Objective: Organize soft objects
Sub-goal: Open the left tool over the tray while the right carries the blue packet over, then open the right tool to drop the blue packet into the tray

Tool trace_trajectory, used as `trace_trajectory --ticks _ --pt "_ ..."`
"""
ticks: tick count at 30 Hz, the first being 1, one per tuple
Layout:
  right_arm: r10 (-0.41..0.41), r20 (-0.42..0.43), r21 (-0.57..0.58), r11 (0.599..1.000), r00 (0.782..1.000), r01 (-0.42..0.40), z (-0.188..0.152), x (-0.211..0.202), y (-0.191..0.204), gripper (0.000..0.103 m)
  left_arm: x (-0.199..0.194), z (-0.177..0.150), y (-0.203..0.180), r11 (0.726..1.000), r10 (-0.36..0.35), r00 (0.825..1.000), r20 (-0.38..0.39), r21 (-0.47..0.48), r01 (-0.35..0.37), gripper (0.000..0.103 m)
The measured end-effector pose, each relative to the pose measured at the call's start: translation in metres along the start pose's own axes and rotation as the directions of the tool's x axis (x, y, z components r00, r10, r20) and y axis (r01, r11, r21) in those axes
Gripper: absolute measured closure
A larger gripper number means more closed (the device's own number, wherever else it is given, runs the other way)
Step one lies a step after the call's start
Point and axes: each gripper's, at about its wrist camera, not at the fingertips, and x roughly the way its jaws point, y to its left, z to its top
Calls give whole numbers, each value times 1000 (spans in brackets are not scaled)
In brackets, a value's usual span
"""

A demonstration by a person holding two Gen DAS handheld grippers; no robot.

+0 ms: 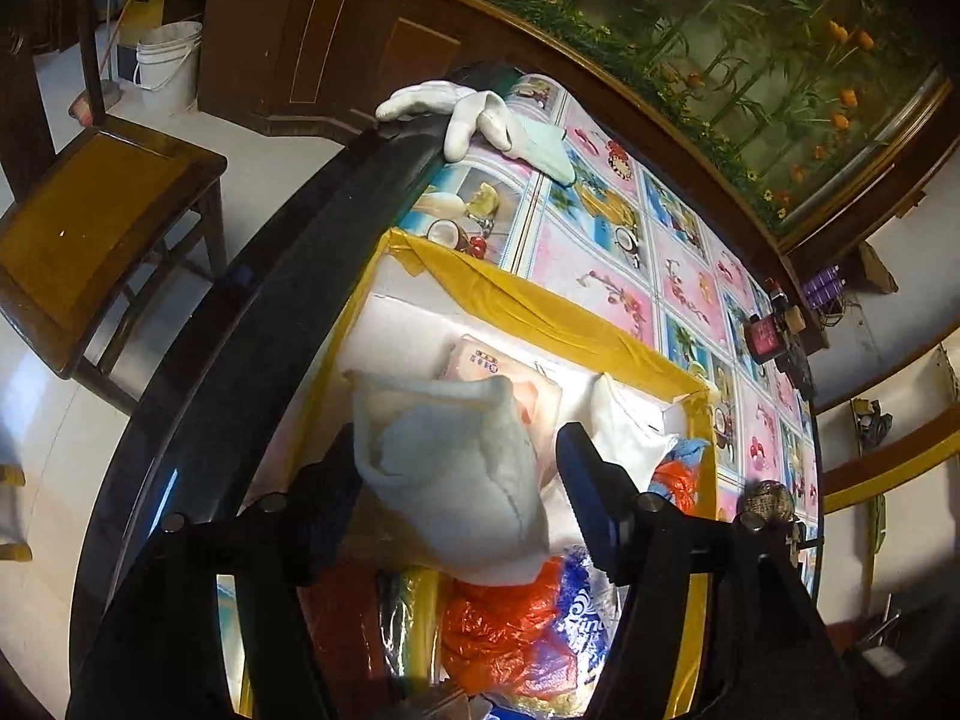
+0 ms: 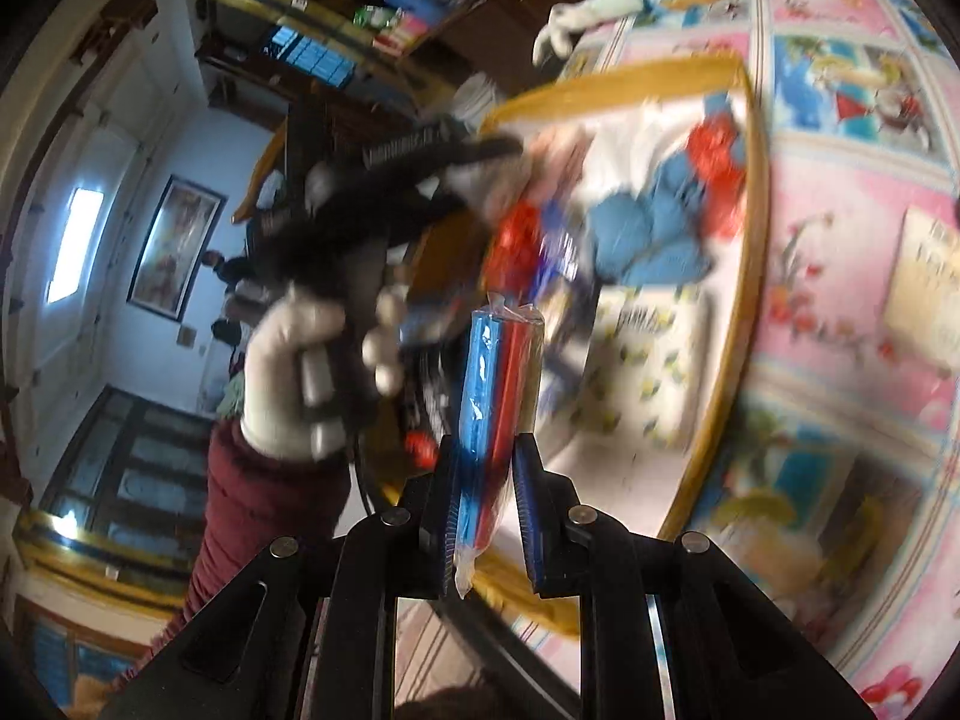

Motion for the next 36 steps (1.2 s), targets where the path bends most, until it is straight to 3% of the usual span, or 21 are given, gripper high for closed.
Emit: trace_trajectory --ticks 5,7,9,13,16,19,21,25,27,36 --pt "-76 -34 29 997 997 77 -10 23 -12 85 -31 -13 -13 997 28 997 73 64 -33 39" --pt "-131 -17 18 991 991 131 -10 22 -10 80 -43 -22 -20 993 55 992 113 94 -66 37" --pt "-163 14 -11 987 987 163 -12 18 -3 70 -58 -32 -27 986 98 981 167 120 -118 29" --pt "-255 134 -114 956 958 271 -24 0 20 41 -85 -59 -43 959 185 937 295 156 -238 28" --pt "-317 219 -170 919 923 356 -37 -13 37 35 -102 -83 -53 939 230 897 378 156 -306 28" --pt "-381 291 -190 876 877 444 -57 -25 49 27 -116 -103 -61 933 235 873 428 154 -327 28" --pt "-407 318 -185 859 856 477 -71 -35 53 25 -123 -115 -67 928 242 859 452 151 -340 28" --pt "-430 340 -155 852 836 501 -90 -58 51 24 -134 -134 -79 913 258 827 499 154 -378 27" --pt "-444 353 -139 846 824 515 -98 -64 48 24 -139 -141 -83 908 259 817 515 158 -387 21" --pt "-452 380 -88 851 807 518 -124 -98 33 23 -148 -160 -103 897 252 812 526 187 -399 21"
